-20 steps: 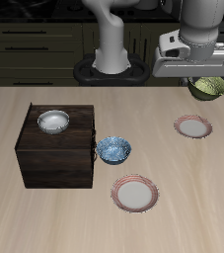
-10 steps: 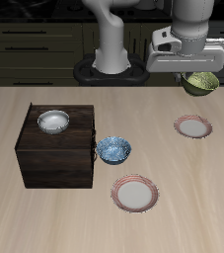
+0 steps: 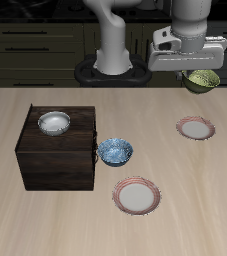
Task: Place the green bowl onto the plate that is on the left side of the table
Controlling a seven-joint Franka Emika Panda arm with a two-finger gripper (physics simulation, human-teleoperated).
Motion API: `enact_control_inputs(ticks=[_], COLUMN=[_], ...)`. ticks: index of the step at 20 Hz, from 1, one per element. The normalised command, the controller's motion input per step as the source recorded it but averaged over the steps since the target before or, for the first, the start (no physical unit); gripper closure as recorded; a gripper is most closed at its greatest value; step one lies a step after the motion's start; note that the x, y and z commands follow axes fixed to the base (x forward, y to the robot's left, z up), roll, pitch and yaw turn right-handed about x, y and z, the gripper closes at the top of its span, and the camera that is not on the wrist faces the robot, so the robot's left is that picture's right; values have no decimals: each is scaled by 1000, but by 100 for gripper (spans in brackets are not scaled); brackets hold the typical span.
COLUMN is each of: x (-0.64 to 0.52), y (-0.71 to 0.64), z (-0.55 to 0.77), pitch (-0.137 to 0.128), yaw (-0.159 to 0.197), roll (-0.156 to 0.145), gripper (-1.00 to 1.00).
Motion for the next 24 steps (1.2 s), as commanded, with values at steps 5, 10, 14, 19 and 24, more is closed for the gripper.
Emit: enact_control_inputs(ticks=[5,10,14,19,24], x=[-214,-349,-237,-223,-237], y=[87,172,130,112,122], z=[-93,-58,-70,-57,-69], pitch=[1,-19,-6,-10,-19], yaw=[-9,0,4,6,15], roll=[13,67,33,39,39], gripper=[100,100,100,100,100])
